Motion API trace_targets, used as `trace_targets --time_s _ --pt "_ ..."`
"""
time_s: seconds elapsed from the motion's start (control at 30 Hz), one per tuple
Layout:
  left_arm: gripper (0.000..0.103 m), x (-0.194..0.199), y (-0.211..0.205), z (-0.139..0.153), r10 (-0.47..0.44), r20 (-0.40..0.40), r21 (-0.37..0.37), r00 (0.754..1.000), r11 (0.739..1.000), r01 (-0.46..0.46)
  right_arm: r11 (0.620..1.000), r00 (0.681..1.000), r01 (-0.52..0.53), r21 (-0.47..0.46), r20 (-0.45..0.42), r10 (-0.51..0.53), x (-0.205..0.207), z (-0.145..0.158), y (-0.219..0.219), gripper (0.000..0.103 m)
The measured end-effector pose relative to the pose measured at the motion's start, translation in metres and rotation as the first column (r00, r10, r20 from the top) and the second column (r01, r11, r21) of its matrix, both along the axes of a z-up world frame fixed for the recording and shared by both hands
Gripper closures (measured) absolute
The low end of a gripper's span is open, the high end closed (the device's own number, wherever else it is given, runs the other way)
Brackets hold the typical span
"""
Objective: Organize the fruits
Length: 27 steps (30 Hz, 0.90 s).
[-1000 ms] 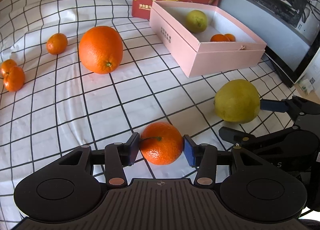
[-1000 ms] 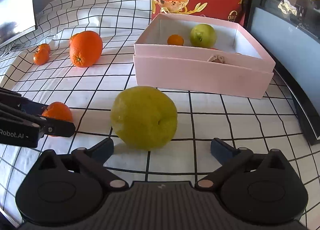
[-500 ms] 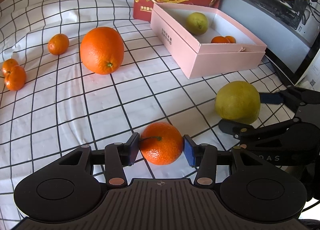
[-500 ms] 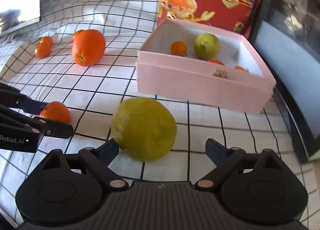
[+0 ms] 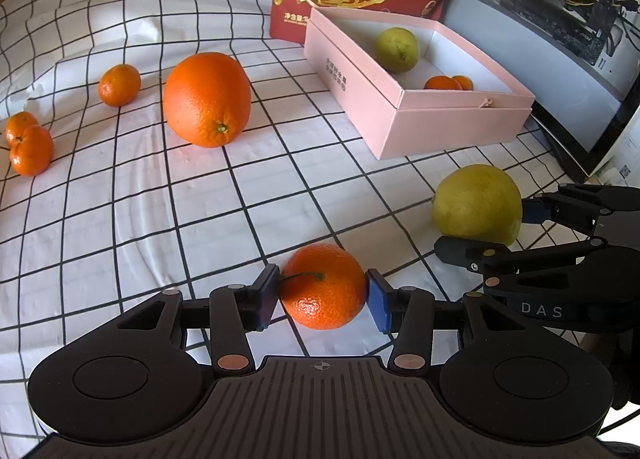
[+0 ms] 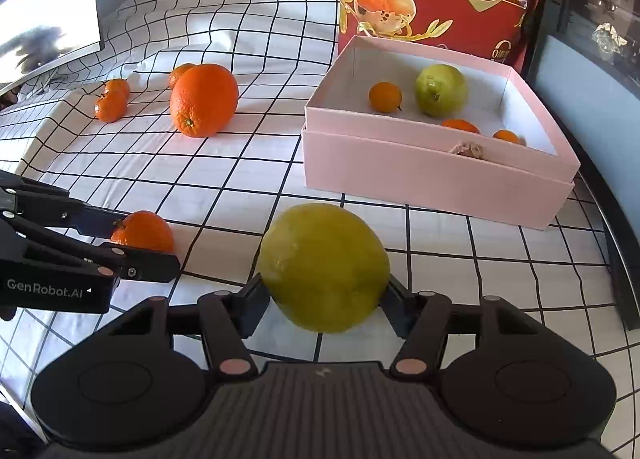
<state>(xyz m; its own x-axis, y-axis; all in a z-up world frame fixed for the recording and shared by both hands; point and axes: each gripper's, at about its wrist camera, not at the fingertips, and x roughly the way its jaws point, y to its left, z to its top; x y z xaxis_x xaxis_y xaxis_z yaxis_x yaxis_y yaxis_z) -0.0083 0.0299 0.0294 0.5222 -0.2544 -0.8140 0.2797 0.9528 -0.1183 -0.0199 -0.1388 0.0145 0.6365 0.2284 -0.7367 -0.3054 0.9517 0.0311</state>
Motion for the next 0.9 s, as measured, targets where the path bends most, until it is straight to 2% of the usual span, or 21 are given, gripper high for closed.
trace_targets --time_s 0.1,0.27,0.47,0.53,0.73,0.9 --pt "0.052 0.000 -0.001 0.000 -0.001 0.003 0.007 1.000 1.000 0.001 1.000 1.000 -0.007 -0.031 0.016 0.008 -0.001 0.001 0.003 0.041" --pt "0.052 0.000 -0.001 0.000 -0.001 0.003 0.011 1.000 1.000 0.001 0.993 0.994 -0.015 -0.118 0.108 0.028 -0.005 0.007 0.011 0.034" --pt "0.052 0.000 -0.001 0.001 -0.001 0.003 0.009 1.000 1.000 0.001 0.995 0.997 -0.055 -0.085 0.057 0.060 0.004 0.008 0.009 0.035" --pt "0.052 -0.001 -0.001 0.001 -0.002 0.004 0.009 1.000 1.000 0.002 0.995 0.996 -0.062 -0.077 0.058 0.067 0.002 0.009 0.009 0.040" --pt "0.053 -0.003 0.000 0.002 0.005 0.015 0.005 1.000 1.000 -0.005 0.998 0.999 -0.033 -0.054 0.030 0.035 0.001 0.011 0.004 0.041" --pt "0.054 -0.007 0.005 0.005 0.057 0.056 -0.037 0.997 0.998 -0.055 1.000 0.999 0.024 -0.015 0.023 -0.024 -0.001 0.020 -0.014 0.041"
